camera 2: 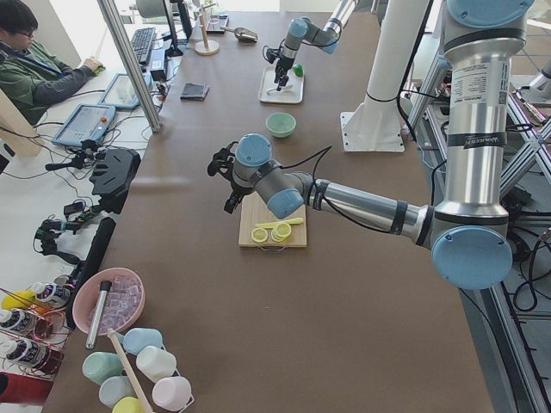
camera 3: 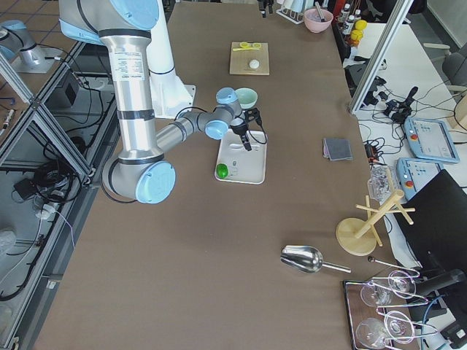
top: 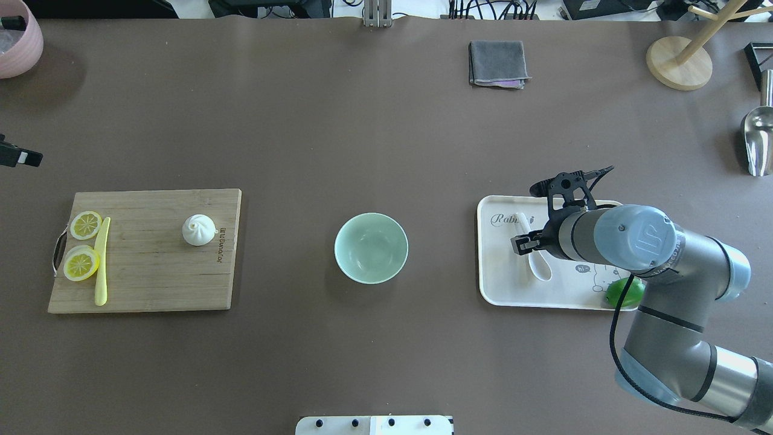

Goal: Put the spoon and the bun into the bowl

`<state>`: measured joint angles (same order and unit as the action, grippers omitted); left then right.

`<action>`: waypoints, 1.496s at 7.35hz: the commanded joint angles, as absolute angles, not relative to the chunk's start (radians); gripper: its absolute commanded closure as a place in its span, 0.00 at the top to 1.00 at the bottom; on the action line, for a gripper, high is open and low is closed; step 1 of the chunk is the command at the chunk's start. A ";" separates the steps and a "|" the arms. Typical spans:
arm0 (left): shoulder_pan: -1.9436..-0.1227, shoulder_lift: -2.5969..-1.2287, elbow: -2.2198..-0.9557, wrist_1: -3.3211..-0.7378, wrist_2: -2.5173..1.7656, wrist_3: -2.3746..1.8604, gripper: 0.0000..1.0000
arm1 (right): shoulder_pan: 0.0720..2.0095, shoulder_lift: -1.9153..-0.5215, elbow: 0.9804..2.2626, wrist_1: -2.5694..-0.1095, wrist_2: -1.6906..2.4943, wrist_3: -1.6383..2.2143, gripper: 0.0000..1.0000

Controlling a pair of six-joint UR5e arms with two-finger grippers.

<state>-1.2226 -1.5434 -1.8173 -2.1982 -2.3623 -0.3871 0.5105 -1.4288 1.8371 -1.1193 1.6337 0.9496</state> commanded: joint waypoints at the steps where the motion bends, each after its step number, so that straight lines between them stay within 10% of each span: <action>1: -1.223 -1.543 -1.816 -2.198 -2.362 -0.385 0.99 | 0.503 -1.399 1.795 -1.115 1.632 0.950 0.57; 2: -1.223 -1.545 -1.812 -2.198 -2.362 -0.385 0.99 | 0.503 -1.378 1.777 -1.115 1.632 0.950 0.50; 4: -1.216 -1.545 -1.810 -2.198 -2.362 -0.384 0.99 | 0.511 -1.377 1.786 -1.115 1.635 0.950 0.01; 7: -1.206 -1.546 -1.810 -2.198 -2.362 -0.383 0.99 | 0.509 -1.333 1.793 -1.132 1.634 1.041 0.00; 11: -1.189 -1.546 -1.804 -2.200 -2.362 -0.383 0.99 | 0.405 -0.943 1.763 -1.498 1.490 1.557 0.00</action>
